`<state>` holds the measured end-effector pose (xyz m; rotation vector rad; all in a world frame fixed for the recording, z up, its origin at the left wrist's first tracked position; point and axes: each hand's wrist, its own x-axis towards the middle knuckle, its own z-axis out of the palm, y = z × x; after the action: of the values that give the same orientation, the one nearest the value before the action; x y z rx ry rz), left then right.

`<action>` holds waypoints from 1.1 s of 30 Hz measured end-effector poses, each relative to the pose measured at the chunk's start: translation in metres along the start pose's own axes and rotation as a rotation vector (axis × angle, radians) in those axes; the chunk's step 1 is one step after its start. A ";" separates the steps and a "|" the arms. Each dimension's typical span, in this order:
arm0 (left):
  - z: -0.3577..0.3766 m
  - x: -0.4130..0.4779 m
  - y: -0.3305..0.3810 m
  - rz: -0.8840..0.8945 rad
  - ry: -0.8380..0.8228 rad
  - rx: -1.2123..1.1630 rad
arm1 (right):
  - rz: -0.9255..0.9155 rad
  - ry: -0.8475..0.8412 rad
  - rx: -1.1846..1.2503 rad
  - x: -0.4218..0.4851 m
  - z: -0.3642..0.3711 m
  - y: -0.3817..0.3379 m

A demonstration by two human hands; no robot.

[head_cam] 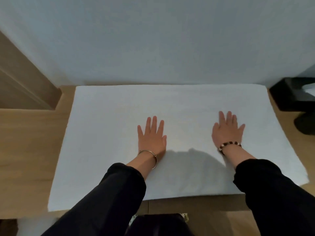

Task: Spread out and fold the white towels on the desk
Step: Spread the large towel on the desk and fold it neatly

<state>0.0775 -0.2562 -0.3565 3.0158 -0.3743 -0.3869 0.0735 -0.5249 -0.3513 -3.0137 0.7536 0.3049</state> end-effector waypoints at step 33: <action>0.000 -0.044 -0.071 -0.316 -0.004 0.106 | -0.617 -0.055 -0.004 -0.067 0.015 -0.122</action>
<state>0.0525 -0.1769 -0.3541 3.1818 0.0886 -0.4047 0.0696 -0.3852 -0.3560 -3.0270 -0.1941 0.3560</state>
